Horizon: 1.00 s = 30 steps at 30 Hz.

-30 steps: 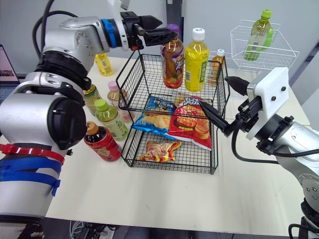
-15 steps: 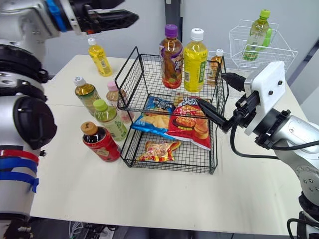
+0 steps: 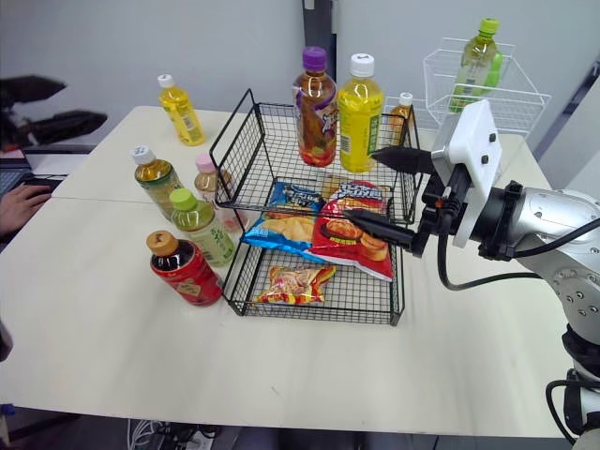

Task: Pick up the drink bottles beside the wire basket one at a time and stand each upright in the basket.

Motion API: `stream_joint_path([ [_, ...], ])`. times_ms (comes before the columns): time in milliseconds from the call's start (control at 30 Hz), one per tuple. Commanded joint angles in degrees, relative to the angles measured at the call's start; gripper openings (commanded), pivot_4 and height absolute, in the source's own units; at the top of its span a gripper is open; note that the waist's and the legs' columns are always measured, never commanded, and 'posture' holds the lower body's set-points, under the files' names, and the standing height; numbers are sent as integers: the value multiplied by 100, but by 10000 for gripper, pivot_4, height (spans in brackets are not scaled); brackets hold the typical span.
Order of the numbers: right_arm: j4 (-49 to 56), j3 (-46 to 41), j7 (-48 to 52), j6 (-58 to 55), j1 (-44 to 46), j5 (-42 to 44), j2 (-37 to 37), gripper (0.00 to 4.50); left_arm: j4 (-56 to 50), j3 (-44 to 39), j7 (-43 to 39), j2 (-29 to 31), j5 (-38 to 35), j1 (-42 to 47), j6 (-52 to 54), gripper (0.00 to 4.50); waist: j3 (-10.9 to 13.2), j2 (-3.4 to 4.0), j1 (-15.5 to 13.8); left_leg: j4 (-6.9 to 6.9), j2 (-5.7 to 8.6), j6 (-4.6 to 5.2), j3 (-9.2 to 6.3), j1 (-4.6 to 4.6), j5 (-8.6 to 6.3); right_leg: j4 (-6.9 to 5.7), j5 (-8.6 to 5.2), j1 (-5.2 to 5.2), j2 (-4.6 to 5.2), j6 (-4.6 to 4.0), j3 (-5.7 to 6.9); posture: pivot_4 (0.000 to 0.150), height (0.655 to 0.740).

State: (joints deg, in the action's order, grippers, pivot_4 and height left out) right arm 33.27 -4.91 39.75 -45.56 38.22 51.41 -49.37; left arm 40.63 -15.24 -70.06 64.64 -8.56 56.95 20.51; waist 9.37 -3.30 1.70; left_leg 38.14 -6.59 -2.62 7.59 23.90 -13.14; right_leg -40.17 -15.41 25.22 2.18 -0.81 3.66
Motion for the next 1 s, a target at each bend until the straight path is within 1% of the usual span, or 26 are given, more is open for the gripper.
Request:
stream_joint_path([
  [33,-2,171,208,18,227,-98,18,45000,-467,-589,89,259,-363,-778,23,44937,-1,-1,-16,1,-1,0,1,2,0,0,0,0,1,0,3,1500,7148],
  [100,47,383,163,-20,290,-211,123,45000,-706,-960,182,258,-487,-1576,-41,44937,-2,-3,-26,1,-3,0,5,2,0,1,0,0,5,0,4,1500,7148],
  [200,185,577,41,-156,341,-159,300,45000,-1248,-1524,485,-1,-824,-2491,269,44937,-6,-9,-24,3,-6,0,6,4,0,0,0,0,6,-1,9,1500,7148],
  [267,248,629,16,-238,349,-135,381,45000,-1556,-1737,723,-228,-1038,-2810,405,44937,-6,-9,-49,2,-6,0,6,3,0,-2,0,-1,7,-1,9,1500,7148],
  [333,262,651,7,-276,355,-171,429,45000,-1752,-1786,988,-457,-1203,-2845,499,44937,-9,-14,-76,4,-6,-1,4,3,1,-4,0,-2,7,-2,12,1500,7148],
  [467,271,647,-54,-332,385,-208,511,45000,-1806,-1690,1794,-1031,-1334,-2390,368,44937,-12,-18,-142,8,-4,0,5,0,1,-4,3,-6,6,-5,10,1500,7148],
  [567,282,629,-151,-392,419,-184,591,45000,-1396,-1441,2302,-1365,-1157,-1861,67,44937,-15,-23,-158,10,-4,0,4,2,1,-5,4,-6,3,-7,10,1500,7148],
  [767,344,623,-288,-489,455,-138,713,45000,-121,-768,2755,-1742,-766,-712,-388,44937,-15,-23,-162,10,-1,0,4,1,1,-6,5,-7,3,-7,11,1500,7148],
  [1000,467,624,-467,-591,439,-83,854,45000,1685,-88,2957,-2050,-189,632,-1184,44937,-15,-23,-156,10,-1,0,5,3,1,-6,5,-4,0,-7,13,1500,7148],
])
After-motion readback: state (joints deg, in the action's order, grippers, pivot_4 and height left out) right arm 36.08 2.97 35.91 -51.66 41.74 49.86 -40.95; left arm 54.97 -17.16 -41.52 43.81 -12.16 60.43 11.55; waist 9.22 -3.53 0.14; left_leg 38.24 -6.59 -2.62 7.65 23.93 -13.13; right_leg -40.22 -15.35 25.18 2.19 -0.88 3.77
